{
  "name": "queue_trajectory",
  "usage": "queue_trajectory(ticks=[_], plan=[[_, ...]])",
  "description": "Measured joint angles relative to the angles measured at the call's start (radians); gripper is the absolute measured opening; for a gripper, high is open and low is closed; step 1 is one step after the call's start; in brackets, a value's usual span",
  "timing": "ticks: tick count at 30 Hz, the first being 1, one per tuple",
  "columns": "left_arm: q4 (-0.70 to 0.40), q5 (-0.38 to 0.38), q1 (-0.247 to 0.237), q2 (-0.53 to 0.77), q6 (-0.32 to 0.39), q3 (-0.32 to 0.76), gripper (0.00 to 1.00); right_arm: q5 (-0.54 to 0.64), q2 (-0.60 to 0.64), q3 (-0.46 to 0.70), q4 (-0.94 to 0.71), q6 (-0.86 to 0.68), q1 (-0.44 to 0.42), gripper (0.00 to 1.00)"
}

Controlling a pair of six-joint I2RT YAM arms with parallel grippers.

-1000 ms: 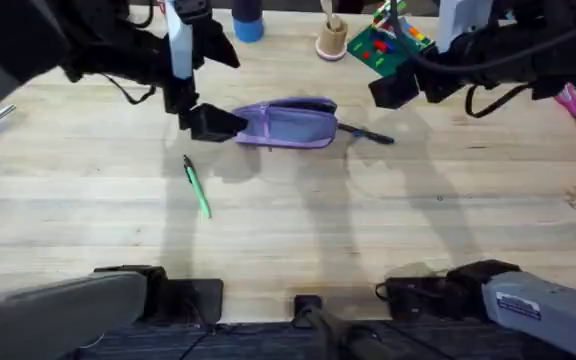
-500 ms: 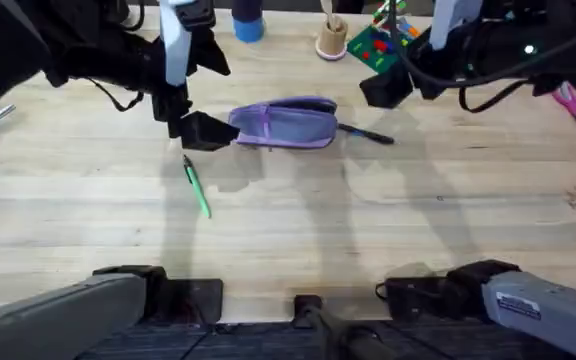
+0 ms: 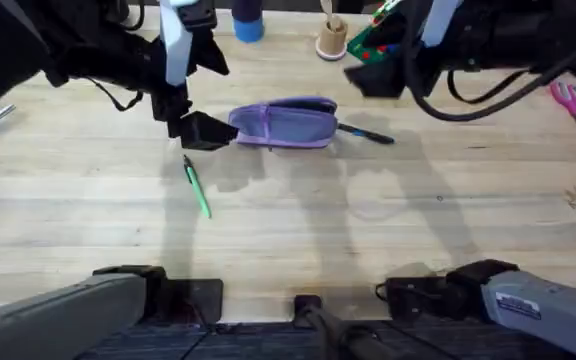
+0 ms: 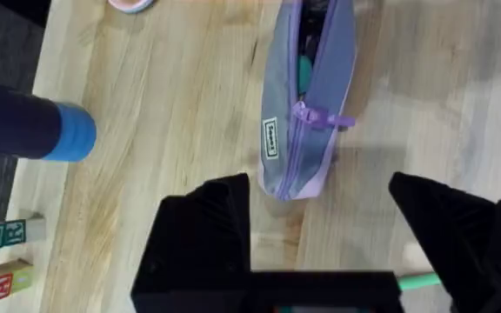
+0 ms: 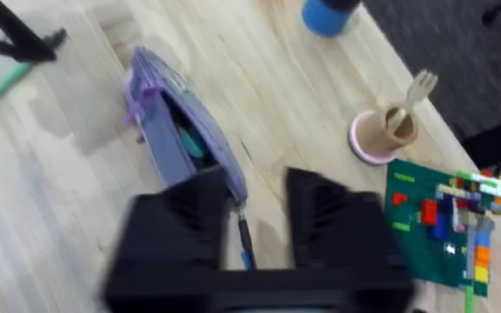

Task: Unzip the bag, pick up the pens from the table one at a time and place them inside, then zip the bag closed.

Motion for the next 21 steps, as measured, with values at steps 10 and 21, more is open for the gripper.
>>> queue_trajectory(ticks=[10, 21], plan=[[0.000, -0.013, 0.000, 0.000, 0.000, 0.000, 0.993, -0.038, 0.055, 0.097, -0.009, -0.028, 0.063, 0.029], [0.000, -0.013, 0.000, 0.000, 0.000, 0.000, 0.993, -0.038, 0.274, 0.334, -0.316, -0.076, 0.093, 0.028]])
